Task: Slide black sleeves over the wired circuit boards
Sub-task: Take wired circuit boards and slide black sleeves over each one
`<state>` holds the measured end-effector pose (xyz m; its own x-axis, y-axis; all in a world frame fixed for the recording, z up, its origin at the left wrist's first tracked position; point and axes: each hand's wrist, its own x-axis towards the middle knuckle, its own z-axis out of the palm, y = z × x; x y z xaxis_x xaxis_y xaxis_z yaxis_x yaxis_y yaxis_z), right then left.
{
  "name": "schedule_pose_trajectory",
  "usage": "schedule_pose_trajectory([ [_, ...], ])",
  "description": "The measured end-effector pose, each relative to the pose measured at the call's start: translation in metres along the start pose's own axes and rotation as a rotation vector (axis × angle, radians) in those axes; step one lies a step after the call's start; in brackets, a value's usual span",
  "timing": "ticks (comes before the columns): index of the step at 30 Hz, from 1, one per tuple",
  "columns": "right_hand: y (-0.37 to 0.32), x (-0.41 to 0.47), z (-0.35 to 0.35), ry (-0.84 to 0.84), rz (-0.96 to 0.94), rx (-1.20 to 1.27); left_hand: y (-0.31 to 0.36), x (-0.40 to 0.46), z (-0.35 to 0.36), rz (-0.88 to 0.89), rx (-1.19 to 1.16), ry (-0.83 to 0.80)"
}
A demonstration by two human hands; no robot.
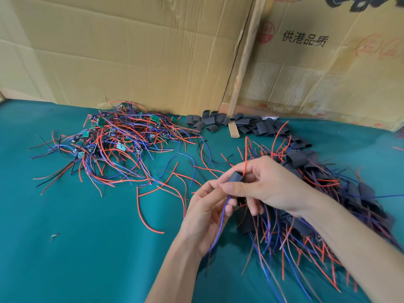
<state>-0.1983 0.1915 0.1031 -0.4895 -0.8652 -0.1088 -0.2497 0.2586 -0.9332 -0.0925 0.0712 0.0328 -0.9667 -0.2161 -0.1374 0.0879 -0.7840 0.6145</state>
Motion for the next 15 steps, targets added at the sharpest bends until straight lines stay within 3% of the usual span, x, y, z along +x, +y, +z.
schedule_pose_trajectory([
  [5,-0.002,-0.015,0.021,0.310,0.029,-0.159,-0.001,-0.001,0.004,0.049,0.072,0.010],
  [8,0.000,-0.049,0.047,0.744,-0.047,-0.154,-0.001,0.002,0.011,0.185,0.258,0.093],
  [10,0.007,-0.078,0.076,0.936,-0.105,-0.118,0.001,0.009,0.025,0.243,0.383,0.090],
  [12,0.006,-0.087,0.097,0.901,0.036,-0.086,0.005,0.024,0.051,0.265,0.469,0.082],
  [15,0.026,-0.107,0.107,0.557,0.293,0.413,0.005,0.041,0.093,0.307,0.817,0.041],
])
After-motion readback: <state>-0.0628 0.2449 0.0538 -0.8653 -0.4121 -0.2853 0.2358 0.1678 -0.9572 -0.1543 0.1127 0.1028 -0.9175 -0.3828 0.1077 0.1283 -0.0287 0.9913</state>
